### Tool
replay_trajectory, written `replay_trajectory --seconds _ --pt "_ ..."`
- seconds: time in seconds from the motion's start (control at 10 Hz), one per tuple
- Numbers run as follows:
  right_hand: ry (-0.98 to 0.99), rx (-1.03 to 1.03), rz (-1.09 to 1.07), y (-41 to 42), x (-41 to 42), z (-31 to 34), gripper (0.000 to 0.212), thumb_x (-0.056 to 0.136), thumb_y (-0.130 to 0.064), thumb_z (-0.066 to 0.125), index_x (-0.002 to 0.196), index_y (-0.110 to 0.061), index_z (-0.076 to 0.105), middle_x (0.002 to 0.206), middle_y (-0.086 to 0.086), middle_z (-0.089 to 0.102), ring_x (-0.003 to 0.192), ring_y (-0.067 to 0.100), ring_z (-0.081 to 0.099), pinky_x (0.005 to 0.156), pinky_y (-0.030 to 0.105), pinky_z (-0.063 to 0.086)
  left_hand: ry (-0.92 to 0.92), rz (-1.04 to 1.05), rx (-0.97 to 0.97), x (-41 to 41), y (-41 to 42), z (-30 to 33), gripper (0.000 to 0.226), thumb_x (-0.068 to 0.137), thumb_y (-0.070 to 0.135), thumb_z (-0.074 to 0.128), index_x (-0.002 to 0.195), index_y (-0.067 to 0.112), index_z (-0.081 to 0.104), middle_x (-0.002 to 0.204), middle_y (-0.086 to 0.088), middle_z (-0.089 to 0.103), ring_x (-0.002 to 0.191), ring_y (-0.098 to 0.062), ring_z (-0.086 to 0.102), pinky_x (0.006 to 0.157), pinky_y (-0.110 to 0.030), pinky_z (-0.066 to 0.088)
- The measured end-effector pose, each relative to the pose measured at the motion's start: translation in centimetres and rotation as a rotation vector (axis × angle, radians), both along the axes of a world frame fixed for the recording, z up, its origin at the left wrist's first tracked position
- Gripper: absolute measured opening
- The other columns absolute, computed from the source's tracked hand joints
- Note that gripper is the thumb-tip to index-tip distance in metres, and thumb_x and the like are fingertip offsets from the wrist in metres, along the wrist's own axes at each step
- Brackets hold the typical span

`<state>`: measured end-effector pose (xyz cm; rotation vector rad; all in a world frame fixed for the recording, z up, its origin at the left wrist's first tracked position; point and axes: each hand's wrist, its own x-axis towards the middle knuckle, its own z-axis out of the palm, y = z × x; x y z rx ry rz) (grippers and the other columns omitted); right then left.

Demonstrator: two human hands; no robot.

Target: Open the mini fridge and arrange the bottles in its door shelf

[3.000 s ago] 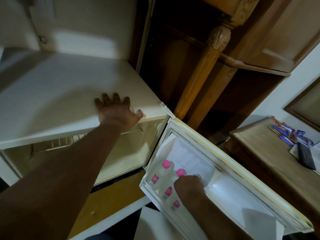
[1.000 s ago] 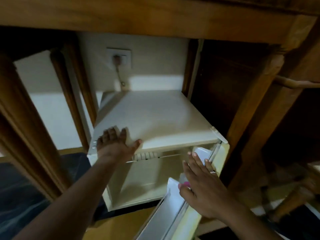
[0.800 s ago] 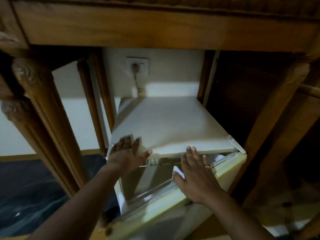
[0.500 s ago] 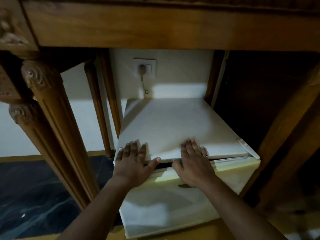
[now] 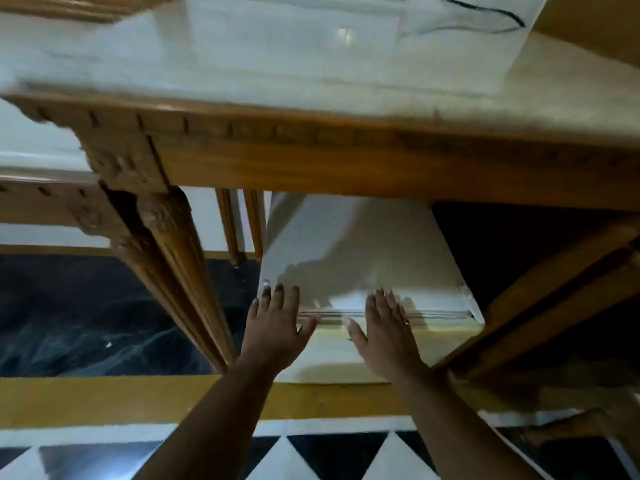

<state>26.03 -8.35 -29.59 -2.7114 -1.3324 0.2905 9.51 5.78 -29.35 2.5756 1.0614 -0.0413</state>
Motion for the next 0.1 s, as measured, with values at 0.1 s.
replay_trajectory --seconds 0.1 --pt "0.074 -0.044 0.023 -2.9 -2.31 6.11 0.086 0.093 -0.067 0.022 0.153 -0.007 0.006 0.164 0.012 -0.002 0.15 0.024 -0.011 0.121 0.041 -0.001 0.07 -0.005 -0.056 -3.47 -2.66 5.76 0.095 0.086 0.081 0.007 0.162 0.024 0.009 0.169 -0.012 0.007 0.156 -0.032 0.002 0.123 -0.048 0.006"
